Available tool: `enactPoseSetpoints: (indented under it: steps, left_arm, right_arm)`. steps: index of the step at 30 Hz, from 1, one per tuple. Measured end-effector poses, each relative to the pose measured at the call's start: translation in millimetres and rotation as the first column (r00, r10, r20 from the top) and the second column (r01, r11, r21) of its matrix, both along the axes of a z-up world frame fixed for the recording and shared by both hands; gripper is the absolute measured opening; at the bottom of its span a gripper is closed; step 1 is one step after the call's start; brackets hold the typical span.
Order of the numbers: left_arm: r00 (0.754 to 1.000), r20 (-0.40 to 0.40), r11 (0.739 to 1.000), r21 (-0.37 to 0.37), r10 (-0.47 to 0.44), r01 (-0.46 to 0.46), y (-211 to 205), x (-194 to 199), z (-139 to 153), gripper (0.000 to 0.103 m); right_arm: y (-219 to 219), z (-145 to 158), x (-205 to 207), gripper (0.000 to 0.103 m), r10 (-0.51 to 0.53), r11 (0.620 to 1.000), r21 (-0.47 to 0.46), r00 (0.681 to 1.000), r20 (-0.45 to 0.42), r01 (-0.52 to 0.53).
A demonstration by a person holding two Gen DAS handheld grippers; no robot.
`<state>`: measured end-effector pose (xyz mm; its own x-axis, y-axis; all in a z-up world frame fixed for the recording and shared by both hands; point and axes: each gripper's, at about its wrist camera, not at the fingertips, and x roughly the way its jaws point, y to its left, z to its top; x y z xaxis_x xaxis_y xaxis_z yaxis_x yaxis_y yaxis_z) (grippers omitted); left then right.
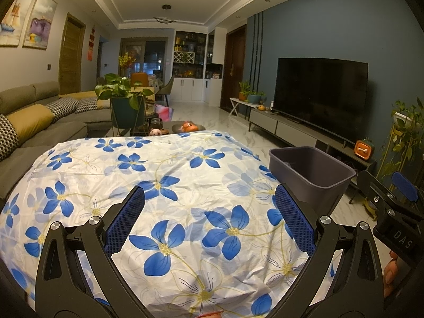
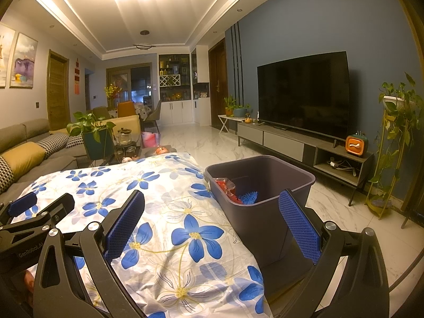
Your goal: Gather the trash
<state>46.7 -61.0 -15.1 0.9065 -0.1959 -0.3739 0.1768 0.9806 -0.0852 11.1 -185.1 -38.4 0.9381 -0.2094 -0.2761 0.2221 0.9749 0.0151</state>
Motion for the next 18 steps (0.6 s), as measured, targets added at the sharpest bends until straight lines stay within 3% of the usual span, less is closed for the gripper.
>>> enactPoseSetpoints:
  steps: [9, 16, 18]
  left_arm:
    - [1.0, 0.006, 1.0, 0.001, -0.003, 0.003, -1.3, -0.4, 2.0, 0.097]
    - [1.0, 0.014, 1.0, 0.01, -0.01, 0.01, 0.2, -0.2, 2.1, 0.081]
    - [1.0, 0.016, 1.0, 0.009, -0.013, 0.013, 0.8, -0.9, 1.4, 0.08]
  right_arm:
    - [0.2, 0.6, 0.9, 0.097, 0.002, 1.0, 0.0, 1.0, 0.001, -0.002]
    - [-1.0, 0.0, 0.4, 0.097, 0.002, 1.0, 0.003, 1.0, 0.001, -0.002]
    - [0.1, -0.1, 0.7, 0.097, 0.002, 1.0, 0.001, 1.0, 0.0, -0.002]
